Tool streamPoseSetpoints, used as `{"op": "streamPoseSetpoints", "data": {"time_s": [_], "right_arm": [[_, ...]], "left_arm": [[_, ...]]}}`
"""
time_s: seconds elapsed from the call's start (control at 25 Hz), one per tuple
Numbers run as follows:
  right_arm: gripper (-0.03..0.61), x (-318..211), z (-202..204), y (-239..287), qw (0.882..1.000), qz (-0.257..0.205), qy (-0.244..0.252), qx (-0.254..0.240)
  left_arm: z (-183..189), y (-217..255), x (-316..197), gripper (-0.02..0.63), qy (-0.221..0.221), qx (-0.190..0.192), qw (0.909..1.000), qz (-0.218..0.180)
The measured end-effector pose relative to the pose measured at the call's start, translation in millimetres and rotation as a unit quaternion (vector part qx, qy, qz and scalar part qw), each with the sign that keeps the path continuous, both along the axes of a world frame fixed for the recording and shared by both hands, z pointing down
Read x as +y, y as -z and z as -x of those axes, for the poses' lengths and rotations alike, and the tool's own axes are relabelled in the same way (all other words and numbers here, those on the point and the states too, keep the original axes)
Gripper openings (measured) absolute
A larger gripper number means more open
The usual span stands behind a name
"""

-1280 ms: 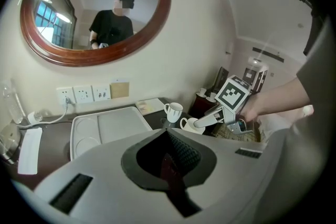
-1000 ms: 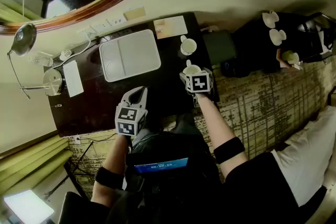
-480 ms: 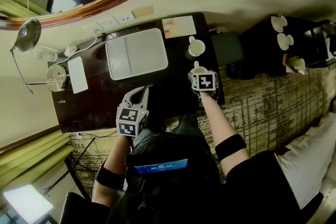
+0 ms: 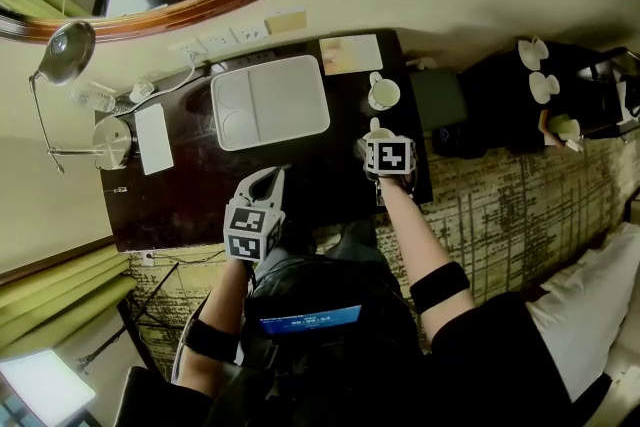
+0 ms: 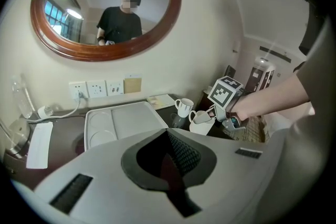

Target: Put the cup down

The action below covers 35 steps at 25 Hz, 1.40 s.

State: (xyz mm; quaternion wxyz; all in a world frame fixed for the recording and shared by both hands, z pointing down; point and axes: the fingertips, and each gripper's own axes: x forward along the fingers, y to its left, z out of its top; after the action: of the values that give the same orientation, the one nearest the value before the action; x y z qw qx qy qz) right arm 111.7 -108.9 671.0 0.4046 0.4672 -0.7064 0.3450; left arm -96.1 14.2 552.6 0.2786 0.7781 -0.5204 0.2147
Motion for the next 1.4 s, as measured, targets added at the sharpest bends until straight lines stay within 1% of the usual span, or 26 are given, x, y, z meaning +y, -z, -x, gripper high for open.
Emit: {"op": "streamPoseSetpoints", "data": {"time_s": [0.08, 0.12, 0.24, 0.36, 0.48, 0.56, 0.72, 0.84, 0.96, 1.2, 1.4], "right_arm": [[0.419, -2.3, 7.5, 9.4, 1.000, -0.011, 0.007, 0.014], [0.419, -0.1, 15.3, 13.4, 1.000, -0.009, 0.010, 0.012], [0.419, 1.6, 55.1, 27.7, 0.999, -0.016, 0.030, -0.018], [0.419, -2.7, 92.1, 42.1, 0.998, -0.027, 0.055, -0.026], [0.419, -5.3, 136.7, 51.9, 0.995, -0.028, 0.082, -0.040], [0.419, -6.8, 163.4, 56.3, 0.994, -0.027, 0.097, -0.042], [0.419, -9.9, 211.4, 57.1, 0.991, -0.020, 0.126, -0.030], [0.419, -19.0, 251.8, 57.1, 0.988, -0.033, 0.149, -0.035], [0.420, -33.6, 287.4, 56.7, 0.985, -0.053, 0.160, -0.040], [0.420, -53.1, 348.9, 48.7, 0.981, -0.057, 0.175, -0.059], [0.420, -72.7, 385.2, 38.4, 0.980, -0.056, 0.172, -0.077]], "left_arm": [[6.4, -1.4, 4.1, 0.003, 0.005, -0.001, 1.0000, -0.003], [9.9, -2.0, 6.5, 0.003, 0.008, -0.001, 1.0000, -0.004], [23.1, -3.8, 14.2, 0.003, 0.023, -0.004, 0.9997, -0.006], [36.4, -4.5, 18.1, 0.003, 0.039, -0.011, 0.9992, -0.008], [50.6, -5.4, 20.0, 0.003, 0.052, -0.019, 0.9984, -0.011], [60.2, -6.4, 20.7, 0.003, 0.057, -0.025, 0.9980, -0.013], [78.4, -7.1, 15.0, 0.003, 0.065, -0.030, 0.9973, -0.020], [92.6, -7.8, 5.6, 0.003, 0.068, -0.033, 0.9967, -0.028], [106.1, -12.2, -5.6, 0.003, 0.070, -0.040, 0.9962, -0.033], [125.4, -30.7, -20.8, 0.003, 0.079, -0.046, 0.9954, -0.029], [131.7, -45.8, -24.0, 0.003, 0.081, -0.045, 0.9955, -0.020]]}}
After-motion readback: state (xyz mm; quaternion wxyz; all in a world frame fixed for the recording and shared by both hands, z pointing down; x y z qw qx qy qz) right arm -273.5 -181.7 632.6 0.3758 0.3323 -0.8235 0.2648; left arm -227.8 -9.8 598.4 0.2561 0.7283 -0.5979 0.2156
